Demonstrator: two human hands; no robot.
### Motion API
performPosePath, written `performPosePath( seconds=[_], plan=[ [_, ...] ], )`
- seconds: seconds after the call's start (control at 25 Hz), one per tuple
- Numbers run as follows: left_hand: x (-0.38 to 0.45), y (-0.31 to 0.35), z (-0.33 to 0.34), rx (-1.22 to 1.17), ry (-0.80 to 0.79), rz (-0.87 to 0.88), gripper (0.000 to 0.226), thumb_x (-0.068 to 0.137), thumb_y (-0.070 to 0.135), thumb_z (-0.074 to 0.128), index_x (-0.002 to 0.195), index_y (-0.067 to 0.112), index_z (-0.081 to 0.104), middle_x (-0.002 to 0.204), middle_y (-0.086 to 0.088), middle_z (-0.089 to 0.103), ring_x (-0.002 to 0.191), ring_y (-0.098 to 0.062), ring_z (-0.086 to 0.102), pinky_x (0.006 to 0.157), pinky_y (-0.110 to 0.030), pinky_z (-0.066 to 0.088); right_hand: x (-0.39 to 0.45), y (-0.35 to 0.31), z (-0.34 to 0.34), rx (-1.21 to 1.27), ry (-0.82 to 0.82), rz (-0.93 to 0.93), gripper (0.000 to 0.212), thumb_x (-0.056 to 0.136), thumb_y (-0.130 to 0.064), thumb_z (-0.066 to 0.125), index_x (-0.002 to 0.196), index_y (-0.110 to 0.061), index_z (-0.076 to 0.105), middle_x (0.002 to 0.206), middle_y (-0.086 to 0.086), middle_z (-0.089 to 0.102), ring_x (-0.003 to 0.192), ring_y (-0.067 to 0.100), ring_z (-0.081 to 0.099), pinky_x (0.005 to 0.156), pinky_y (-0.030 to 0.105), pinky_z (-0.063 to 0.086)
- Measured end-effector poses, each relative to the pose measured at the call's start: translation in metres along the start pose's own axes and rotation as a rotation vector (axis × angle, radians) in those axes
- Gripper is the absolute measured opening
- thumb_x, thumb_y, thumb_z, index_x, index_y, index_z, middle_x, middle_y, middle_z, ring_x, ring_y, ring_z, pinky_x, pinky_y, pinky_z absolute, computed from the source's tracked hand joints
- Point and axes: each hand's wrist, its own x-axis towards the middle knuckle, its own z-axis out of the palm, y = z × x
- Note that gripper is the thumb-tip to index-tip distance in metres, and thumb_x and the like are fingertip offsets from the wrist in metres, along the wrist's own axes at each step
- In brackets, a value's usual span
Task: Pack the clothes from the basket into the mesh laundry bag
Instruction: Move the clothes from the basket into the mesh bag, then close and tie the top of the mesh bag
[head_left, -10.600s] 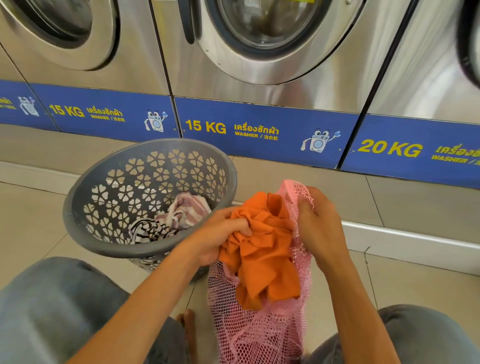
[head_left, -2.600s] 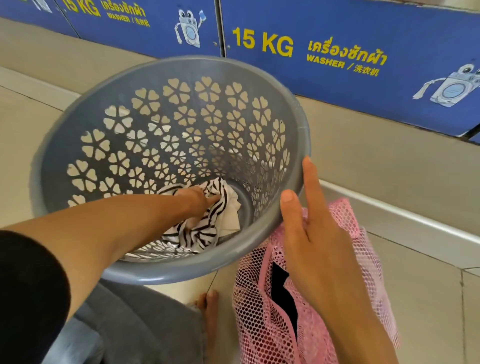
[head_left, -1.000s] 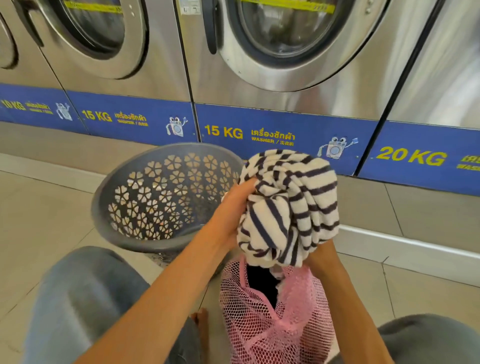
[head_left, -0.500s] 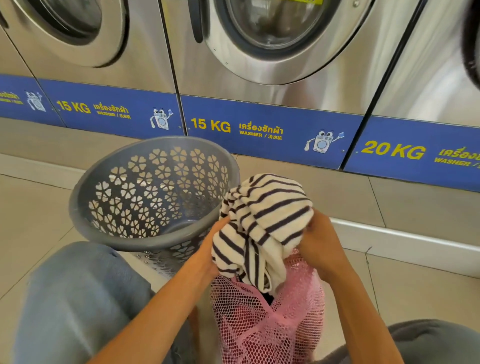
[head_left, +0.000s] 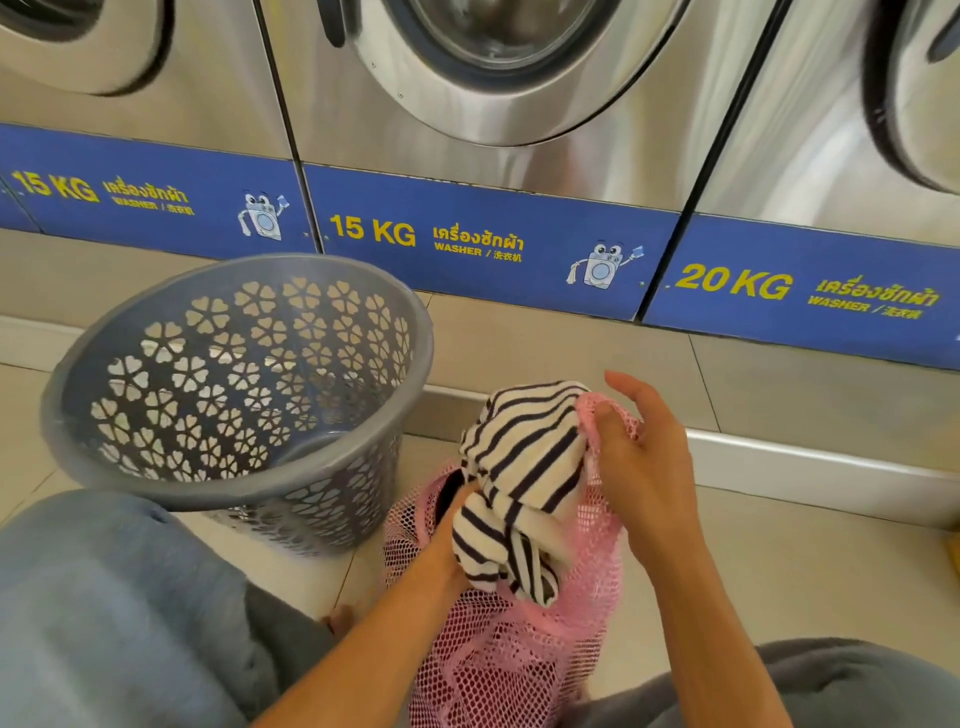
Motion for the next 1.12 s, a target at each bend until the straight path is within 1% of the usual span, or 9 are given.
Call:
performPosePath(
  seconds=[0.08,0.16,0.24,0.36,0.52,0.64,0.72,0.92,1.12],
  plan=[
    [-0.001,-0.016,0.001,0.078,-0.070,-0.098,0.022,0.102,0.025,0.050,0.092,0.009,0.061,0.076,-0.009,0.066,0.073,-0.022,0.059,0.060,-0.033,0.049,0.001,0.002,-0.006,0.005,0.073,0.007,0.032,0.101,-0.026,0.049,0.128,-0.041,0.057,0.096,-0.009,0.066,0.077,0.010,0.059,0.077,0.029,0.047],
    [0.006,-0.027,-0.010,0.303,-0.175,-0.125,0.022,0.099,0.023,0.056,0.111,0.005,0.064,0.090,-0.015,0.072,0.086,-0.027,0.067,0.070,-0.036,0.056,0.004,0.005,-0.012,0.041,0.130,0.041,0.034,0.102,-0.029,0.047,0.134,-0.041,0.053,0.108,0.000,0.065,0.093,0.021,0.060,0.089,0.037,0.050],
    [0.026,-0.029,-0.027,0.669,-0.227,0.010,0.037,0.094,0.020,0.063,0.130,0.011,0.061,0.113,-0.011,0.072,0.102,-0.025,0.068,0.088,-0.037,0.056,0.008,0.005,-0.018,0.055,0.169,0.063,0.036,0.102,-0.031,0.046,0.137,-0.039,0.052,0.120,0.003,0.064,0.110,0.025,0.060,0.099,0.045,0.050],
    [0.032,-0.013,-0.045,1.489,-0.220,0.142,0.044,0.091,0.033,0.063,0.132,0.018,0.060,0.127,-0.006,0.067,0.113,-0.023,0.062,0.092,-0.029,0.050,0.011,0.004,-0.022,0.053,0.196,0.054,0.036,0.102,-0.030,0.046,0.137,-0.037,0.053,0.125,0.003,0.062,0.113,0.022,0.058,0.099,0.045,0.050],
    [0.040,0.001,-0.060,2.015,-0.200,-0.069,0.056,0.093,0.043,0.054,0.140,0.015,0.052,0.141,-0.012,0.057,0.124,-0.030,0.057,0.102,-0.037,0.048,0.010,0.003,-0.020,0.042,0.175,0.039,0.034,0.103,-0.028,0.046,0.135,-0.034,0.056,0.118,0.000,0.062,0.103,0.016,0.060,0.089,0.038,0.050],
    [0.041,0.010,-0.055,2.086,-0.221,-0.176,0.078,0.089,0.042,0.061,0.153,0.011,0.029,0.150,-0.012,0.046,0.129,-0.029,0.052,0.103,-0.036,0.048,0.008,0.000,-0.017,0.014,0.166,0.028,0.032,0.103,-0.026,0.045,0.132,-0.033,0.057,0.096,-0.010,0.061,0.085,0.010,0.059,0.074,0.031,0.048],
    [0.032,0.018,-0.046,2.098,-0.253,-0.191,0.089,0.086,0.048,0.063,0.156,0.013,0.021,0.155,-0.010,0.039,0.135,-0.028,0.046,0.107,-0.036,0.044,0.009,-0.001,-0.019,0.015,0.194,0.027,0.032,0.103,-0.028,0.045,0.131,-0.033,0.058,0.099,-0.013,0.061,0.093,0.012,0.060,0.079,0.033,0.049],
    [0.006,0.040,-0.039,2.178,-0.383,-0.155,0.064,0.086,0.052,0.053,0.137,0.013,0.055,0.136,-0.005,0.059,0.117,-0.025,0.059,0.096,-0.035,0.051,0.013,-0.001,-0.025,0.010,0.228,0.052,0.032,0.102,-0.030,0.044,0.131,-0.033,0.058,0.118,0.000,0.064,0.110,0.022,0.061,0.090,0.043,0.055],
    [-0.034,0.065,-0.029,2.029,-0.610,-0.009,0.060,0.092,0.066,0.040,0.131,0.027,0.065,0.129,0.002,0.065,0.116,-0.019,0.060,0.105,-0.037,0.046,0.014,0.000,-0.023,-0.079,0.107,0.129,0.035,0.100,-0.027,0.043,0.132,-0.032,0.055,0.124,0.002,0.063,0.112,0.028,0.062,0.091,0.053,0.055]
  ],
)
